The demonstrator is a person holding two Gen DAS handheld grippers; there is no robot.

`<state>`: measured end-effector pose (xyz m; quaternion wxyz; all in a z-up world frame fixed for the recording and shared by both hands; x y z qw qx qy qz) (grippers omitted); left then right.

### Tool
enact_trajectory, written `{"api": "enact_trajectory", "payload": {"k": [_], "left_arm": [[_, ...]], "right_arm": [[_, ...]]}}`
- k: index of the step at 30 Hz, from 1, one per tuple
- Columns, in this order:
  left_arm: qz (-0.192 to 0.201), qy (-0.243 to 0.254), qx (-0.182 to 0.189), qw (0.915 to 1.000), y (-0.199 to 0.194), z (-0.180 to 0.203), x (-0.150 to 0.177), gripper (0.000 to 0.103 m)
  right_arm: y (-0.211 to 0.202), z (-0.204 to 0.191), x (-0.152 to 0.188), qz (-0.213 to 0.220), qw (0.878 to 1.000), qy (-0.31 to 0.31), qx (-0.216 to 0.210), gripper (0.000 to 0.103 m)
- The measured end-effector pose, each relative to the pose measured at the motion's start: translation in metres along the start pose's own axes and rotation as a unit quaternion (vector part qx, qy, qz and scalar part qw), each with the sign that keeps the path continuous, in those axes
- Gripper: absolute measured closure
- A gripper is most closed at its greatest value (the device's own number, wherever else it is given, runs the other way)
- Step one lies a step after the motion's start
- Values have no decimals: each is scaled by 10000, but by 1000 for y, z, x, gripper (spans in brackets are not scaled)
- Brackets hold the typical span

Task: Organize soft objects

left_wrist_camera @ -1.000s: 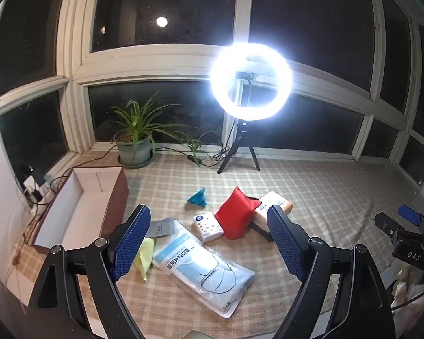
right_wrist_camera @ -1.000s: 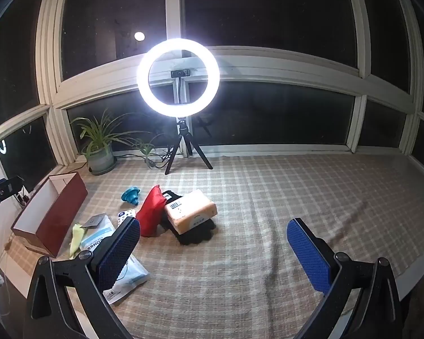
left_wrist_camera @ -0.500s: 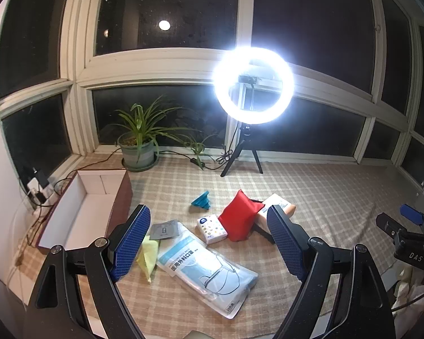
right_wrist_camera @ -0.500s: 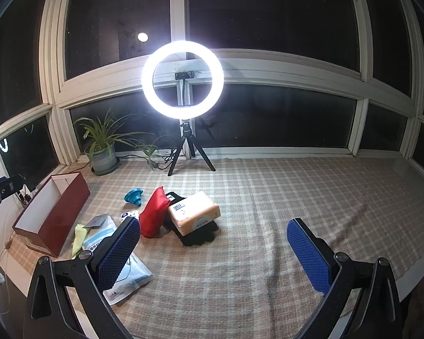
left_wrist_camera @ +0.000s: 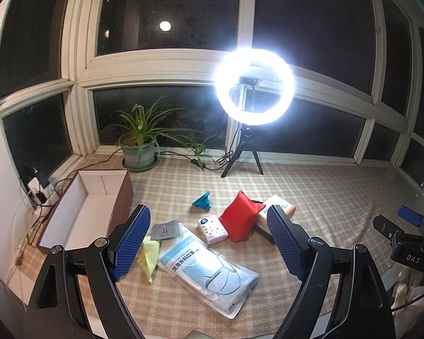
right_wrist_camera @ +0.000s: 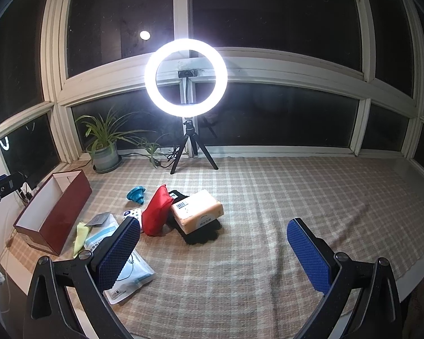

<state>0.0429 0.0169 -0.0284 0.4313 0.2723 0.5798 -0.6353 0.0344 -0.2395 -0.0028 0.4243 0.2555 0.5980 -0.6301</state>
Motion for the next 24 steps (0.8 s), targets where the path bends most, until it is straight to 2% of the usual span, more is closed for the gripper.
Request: {"api": "enact_trajectory", "payload": {"k": [24], "left_arm": [[12, 5, 19, 10000, 2, -1, -3, 18]], "right_arm": [[3, -3, 1, -46, 10000, 17, -23, 0]]}}
Point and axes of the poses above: each gripper's, at about its wrist camera, not at the fingertips, and y roughly the way its jaws point, z to its right, x to its underside, the point moved 6 cm from there along y, roughly the way its jaws point, and after that the axes turned 7 degrees about -y, right-handed, at the moved point
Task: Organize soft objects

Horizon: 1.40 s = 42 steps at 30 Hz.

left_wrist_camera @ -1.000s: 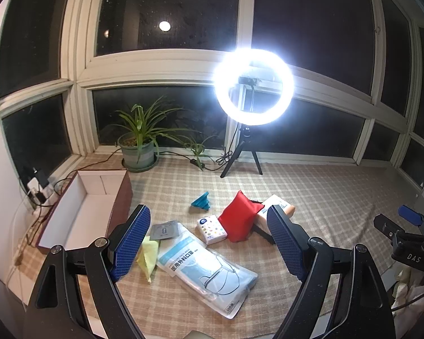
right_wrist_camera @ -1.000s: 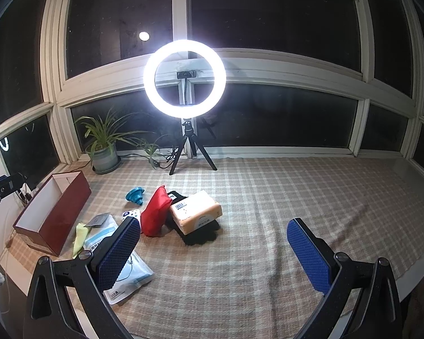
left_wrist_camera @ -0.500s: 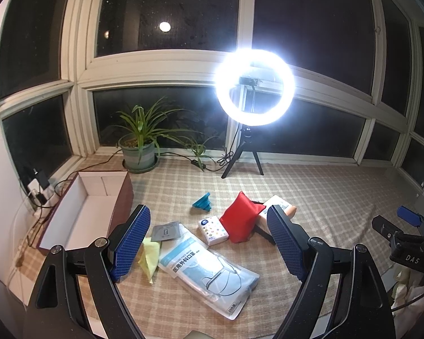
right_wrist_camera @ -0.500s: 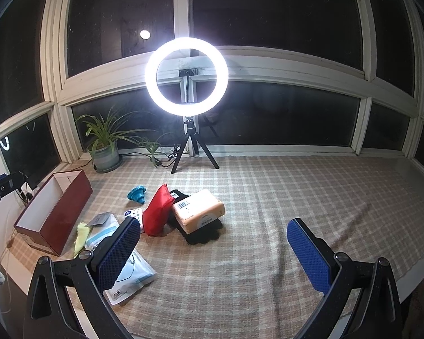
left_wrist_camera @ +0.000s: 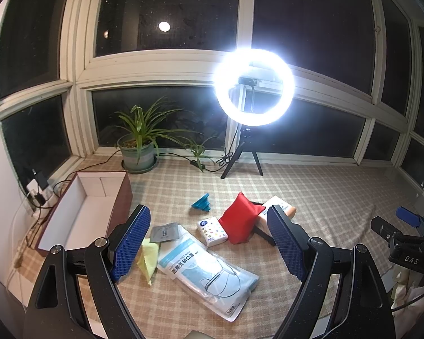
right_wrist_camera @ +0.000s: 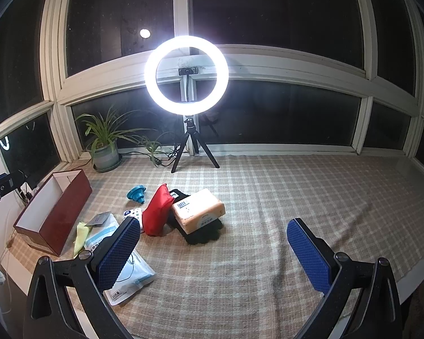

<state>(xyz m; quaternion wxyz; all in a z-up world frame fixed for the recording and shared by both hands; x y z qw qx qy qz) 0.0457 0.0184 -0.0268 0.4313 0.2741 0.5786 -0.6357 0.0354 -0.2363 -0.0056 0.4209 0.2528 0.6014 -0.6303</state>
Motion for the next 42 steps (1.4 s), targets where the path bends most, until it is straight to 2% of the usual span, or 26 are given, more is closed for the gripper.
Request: {"api": "enact_trajectory", "payload": {"k": [30, 42], "left_arm": [[-33, 9, -5, 10000, 5, -1, 2, 18], [-222, -77, -142, 9996, 29, -2, 6, 18]], "right_arm": [[26, 3, 4, -173, 9998, 20, -90, 0], [52, 10, 5, -431, 9987, 30, -279, 0]]}}
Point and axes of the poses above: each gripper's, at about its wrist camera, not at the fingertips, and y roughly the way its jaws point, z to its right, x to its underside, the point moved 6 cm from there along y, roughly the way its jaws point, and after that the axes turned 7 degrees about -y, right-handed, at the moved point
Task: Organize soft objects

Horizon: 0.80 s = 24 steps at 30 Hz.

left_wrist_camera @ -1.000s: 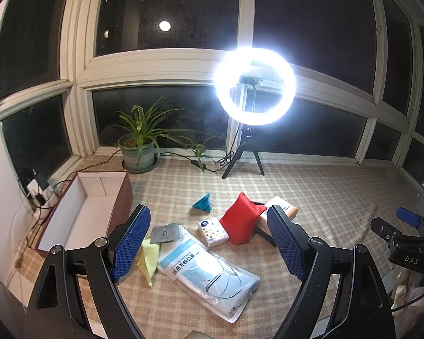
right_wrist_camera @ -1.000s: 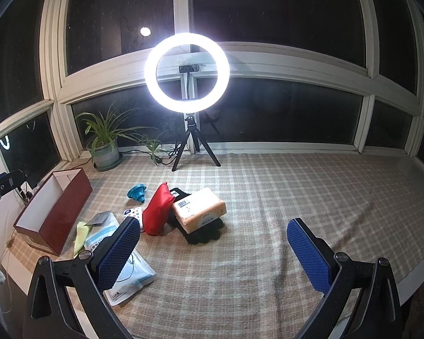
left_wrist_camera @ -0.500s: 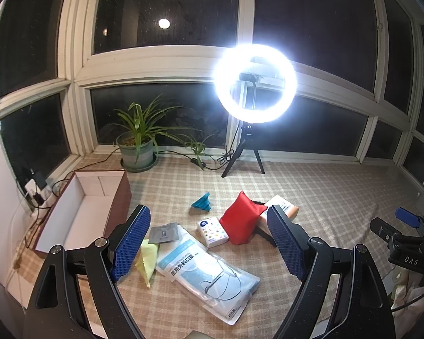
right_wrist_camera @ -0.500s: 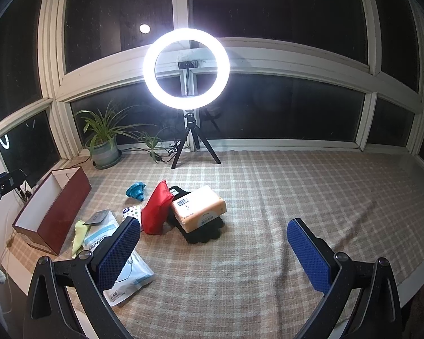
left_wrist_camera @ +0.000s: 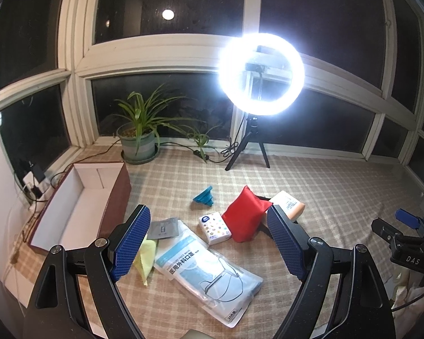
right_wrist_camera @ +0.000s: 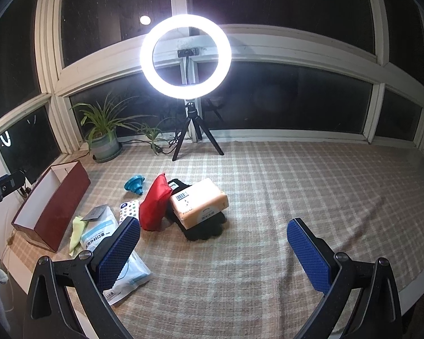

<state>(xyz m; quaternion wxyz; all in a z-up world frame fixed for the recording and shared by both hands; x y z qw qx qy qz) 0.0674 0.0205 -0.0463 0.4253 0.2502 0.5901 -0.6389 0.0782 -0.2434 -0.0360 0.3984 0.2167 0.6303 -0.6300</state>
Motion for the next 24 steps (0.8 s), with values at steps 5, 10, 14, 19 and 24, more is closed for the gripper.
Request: {"api": "enact_trajectory", "payload": {"k": [5, 10, 14, 19, 24], "left_arm": [[-108, -141, -85, 9998, 11, -5, 4, 18], [-266, -285, -121, 9992, 23, -7, 9, 18], [-433, -430, -54, 9981, 35, -7, 14, 18], [-669, -679, -11, 9954, 50, -5, 23, 18], [-798, -894, 16, 9928, 64, 3, 32, 18]], "right_arm": [[12, 5, -1, -93, 9999, -10, -133, 0], [27, 12, -3, -210, 9993, -34, -307, 0], [42, 18, -7, -279, 9984, -68, -493, 0], [69, 30, -13, -458, 9954, -52, -842, 0], [99, 43, -21, -700, 9897, -52, -1245, 0]]}}
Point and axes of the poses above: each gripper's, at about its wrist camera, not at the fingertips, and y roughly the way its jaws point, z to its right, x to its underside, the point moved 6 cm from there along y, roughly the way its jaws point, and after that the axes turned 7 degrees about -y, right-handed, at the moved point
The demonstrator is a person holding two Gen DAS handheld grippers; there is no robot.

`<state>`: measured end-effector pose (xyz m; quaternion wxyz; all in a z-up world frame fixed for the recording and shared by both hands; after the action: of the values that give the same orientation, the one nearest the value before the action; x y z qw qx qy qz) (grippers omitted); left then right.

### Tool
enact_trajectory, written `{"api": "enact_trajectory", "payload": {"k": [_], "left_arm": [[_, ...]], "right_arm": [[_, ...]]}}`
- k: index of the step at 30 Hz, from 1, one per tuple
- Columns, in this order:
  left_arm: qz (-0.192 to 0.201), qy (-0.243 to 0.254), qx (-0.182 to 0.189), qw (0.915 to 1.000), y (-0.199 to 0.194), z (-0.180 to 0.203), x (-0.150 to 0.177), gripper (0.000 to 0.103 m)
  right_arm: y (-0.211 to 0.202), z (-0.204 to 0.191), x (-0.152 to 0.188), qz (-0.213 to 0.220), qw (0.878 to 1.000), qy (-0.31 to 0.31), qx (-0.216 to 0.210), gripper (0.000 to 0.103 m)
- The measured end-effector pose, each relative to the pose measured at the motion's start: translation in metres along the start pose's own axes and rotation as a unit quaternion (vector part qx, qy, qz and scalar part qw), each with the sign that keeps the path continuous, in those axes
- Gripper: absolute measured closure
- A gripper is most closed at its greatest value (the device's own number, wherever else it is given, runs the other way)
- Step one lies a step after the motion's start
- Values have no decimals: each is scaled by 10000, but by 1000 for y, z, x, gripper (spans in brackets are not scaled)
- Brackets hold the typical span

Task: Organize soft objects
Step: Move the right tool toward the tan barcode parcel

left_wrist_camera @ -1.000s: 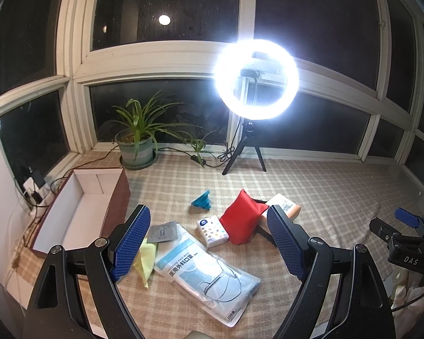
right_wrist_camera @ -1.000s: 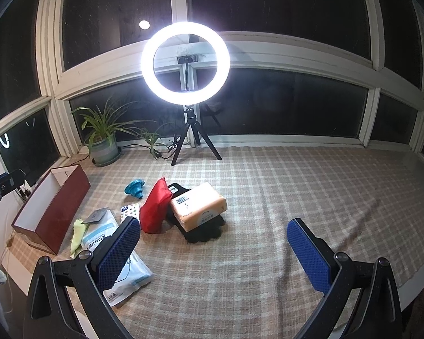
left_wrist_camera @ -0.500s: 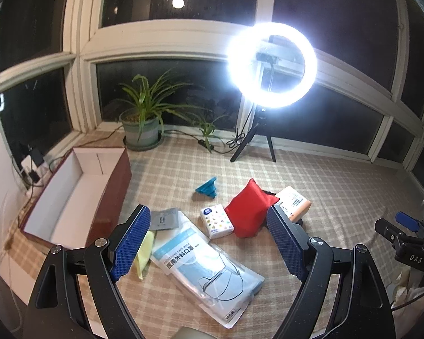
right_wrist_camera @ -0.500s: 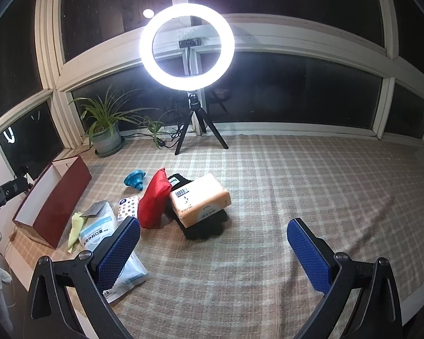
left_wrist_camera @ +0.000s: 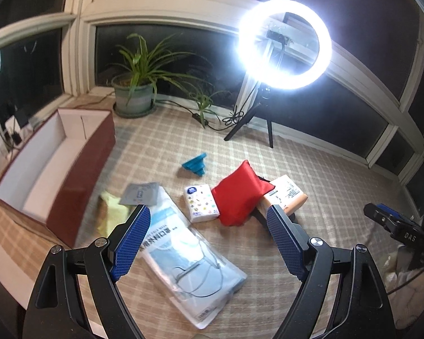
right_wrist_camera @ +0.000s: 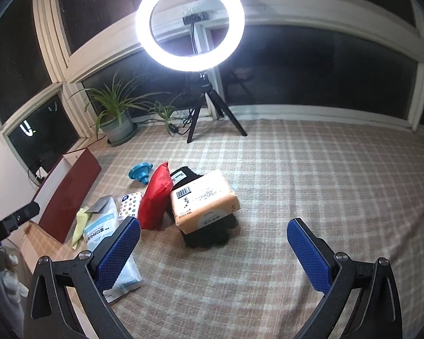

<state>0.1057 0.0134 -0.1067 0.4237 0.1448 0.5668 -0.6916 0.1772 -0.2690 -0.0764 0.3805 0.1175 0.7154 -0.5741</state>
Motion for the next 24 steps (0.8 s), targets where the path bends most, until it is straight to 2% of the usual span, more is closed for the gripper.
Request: {"api": "enact_trajectory", "payload": {"k": [12, 20, 23, 24], "left_arm": [[-276, -570, 179, 9978, 41, 26, 22, 19], [-522, -865, 149, 9948, 70, 42, 43, 20], [-453, -903, 44, 9949, 66, 42, 47, 20], [-404, -915, -21, 9950, 63, 39, 48, 20]], "right_arm": [[69, 34, -18, -708, 9930, 32, -947, 0], [107, 43, -36, -989, 9864, -165, -1302, 1], [121, 40, -50, -1053, 9842, -323, -1388, 7], [127, 38, -55, -1074, 9833, -391, -1416, 12]]}}
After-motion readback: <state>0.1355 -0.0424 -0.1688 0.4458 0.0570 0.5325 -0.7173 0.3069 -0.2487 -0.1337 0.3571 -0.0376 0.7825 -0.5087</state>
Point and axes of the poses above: each gripper's, at about its wrist camera, not at the fingertips, and y roughly the way its jaws point, z to its right, x to its underside, the point moved 6 cm from there along y, roughly the way its jaws point, and after that the axes turned 7 degrees about -y, right-handed, at the moved point
